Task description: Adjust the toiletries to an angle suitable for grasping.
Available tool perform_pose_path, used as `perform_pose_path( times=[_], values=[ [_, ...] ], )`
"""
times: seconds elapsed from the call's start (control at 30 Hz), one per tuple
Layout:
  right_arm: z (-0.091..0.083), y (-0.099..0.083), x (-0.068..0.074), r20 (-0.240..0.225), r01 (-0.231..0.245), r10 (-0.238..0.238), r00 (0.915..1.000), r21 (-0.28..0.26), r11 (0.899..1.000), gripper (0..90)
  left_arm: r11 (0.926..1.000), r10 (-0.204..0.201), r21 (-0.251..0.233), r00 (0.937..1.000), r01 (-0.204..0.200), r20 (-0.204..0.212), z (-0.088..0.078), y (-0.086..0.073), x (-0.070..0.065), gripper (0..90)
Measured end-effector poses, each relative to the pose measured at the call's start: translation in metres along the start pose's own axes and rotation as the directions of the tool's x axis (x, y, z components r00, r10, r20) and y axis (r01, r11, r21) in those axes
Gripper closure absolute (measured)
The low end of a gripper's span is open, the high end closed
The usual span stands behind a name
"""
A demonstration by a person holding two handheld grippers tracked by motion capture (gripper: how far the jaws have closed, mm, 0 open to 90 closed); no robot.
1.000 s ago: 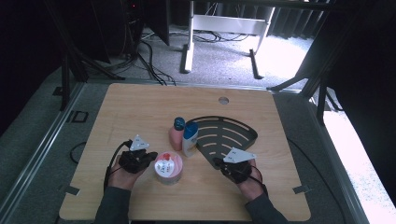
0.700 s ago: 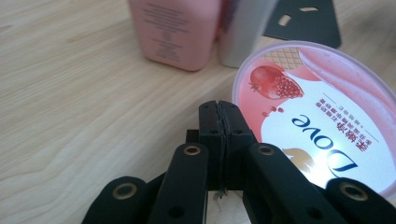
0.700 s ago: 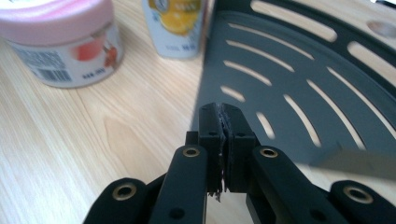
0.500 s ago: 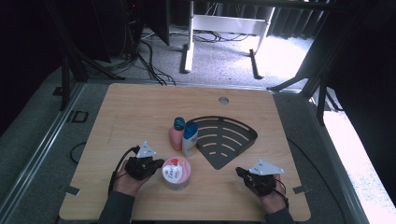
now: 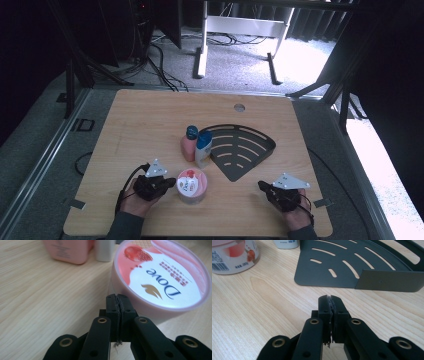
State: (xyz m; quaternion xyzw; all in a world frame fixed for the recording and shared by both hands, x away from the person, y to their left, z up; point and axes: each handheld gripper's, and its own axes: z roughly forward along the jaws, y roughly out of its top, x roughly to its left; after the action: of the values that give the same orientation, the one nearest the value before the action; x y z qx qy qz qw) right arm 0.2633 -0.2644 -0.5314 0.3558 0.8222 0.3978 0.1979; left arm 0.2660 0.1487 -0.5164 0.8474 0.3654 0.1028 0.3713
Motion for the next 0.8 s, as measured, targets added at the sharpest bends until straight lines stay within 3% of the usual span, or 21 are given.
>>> perform_pose_path(
  times=[0.23, 0.4, 0.8],
  values=[
    [0.000, -0.001, 0.002, -0.003, 0.003, -0.003, 1.0000, 0.003, 1.000, 87.7, 0.9980, 0.063, -0.001, 0.9964, -0.063, 0.058, 0.011, 0.007, -0.019, 87.1],
    [0.001, -0.001, 0.002, -0.004, 0.004, -0.004, 1.0000, 0.006, 1.000, 87.7, 0.9942, 0.107, -0.010, 0.9912, -0.107, 0.078, 0.022, 0.016, -0.029, 86.8],
    [0.000, 0.002, 0.001, 0.002, 0.017, -0.017, 0.9998, -0.017, 1.000, 85.8, 0.9850, 0.172, -0.015, 0.9732, -0.172, 0.153, 0.057, 0.032, -0.048, 86.3]
  ],
)
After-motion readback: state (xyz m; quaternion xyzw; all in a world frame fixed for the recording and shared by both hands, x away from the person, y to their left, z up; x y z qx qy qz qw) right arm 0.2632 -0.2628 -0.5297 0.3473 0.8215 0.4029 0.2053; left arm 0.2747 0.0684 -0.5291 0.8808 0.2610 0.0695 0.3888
